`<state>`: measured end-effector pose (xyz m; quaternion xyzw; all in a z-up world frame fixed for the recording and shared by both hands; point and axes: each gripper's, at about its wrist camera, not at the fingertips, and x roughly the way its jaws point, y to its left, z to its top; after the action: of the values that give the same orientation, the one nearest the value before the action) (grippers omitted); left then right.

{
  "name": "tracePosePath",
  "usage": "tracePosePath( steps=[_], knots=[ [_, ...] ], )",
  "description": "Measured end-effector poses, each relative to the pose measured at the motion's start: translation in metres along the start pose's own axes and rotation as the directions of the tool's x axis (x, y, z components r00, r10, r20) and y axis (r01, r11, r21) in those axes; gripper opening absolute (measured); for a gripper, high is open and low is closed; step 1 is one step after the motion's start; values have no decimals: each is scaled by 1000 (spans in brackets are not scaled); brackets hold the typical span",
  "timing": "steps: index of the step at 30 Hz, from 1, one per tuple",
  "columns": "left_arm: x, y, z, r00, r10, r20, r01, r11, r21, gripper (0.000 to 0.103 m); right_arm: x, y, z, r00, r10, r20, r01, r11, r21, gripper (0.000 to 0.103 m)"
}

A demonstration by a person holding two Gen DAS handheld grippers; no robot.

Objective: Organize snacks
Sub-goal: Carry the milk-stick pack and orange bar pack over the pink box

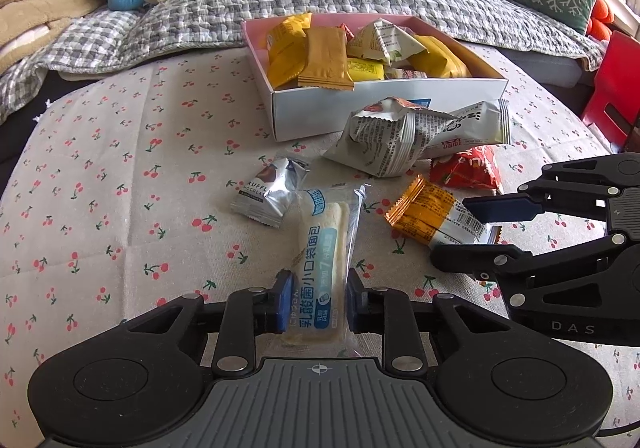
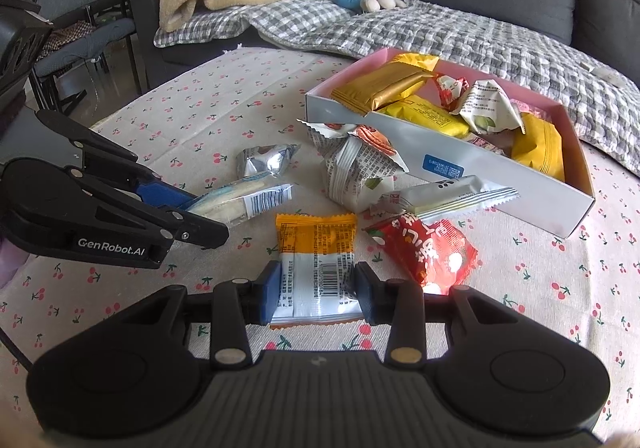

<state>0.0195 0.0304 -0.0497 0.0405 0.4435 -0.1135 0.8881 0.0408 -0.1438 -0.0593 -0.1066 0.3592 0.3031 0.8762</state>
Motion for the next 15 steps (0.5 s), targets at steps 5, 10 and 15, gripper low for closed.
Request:
tracePosePath(
  steps=[5, 10, 15],
  knots=[
    [-1, 1, 1, 1000, -7, 2, 7, 1000, -2, 22, -1, 2, 2, 1000, 8, 4, -9, 1000, 6, 36],
    [-1, -1, 1, 1000, -8, 2, 8, 1000, -3, 22, -3, 2, 2, 1000, 10, 5, -10, 1000, 10, 36],
    [-3, 1, 1, 1000, -8, 9, 8, 1000, -14, 21, -7, 1, 3, 1000, 12, 12, -12, 1000, 21, 36]
  ],
)
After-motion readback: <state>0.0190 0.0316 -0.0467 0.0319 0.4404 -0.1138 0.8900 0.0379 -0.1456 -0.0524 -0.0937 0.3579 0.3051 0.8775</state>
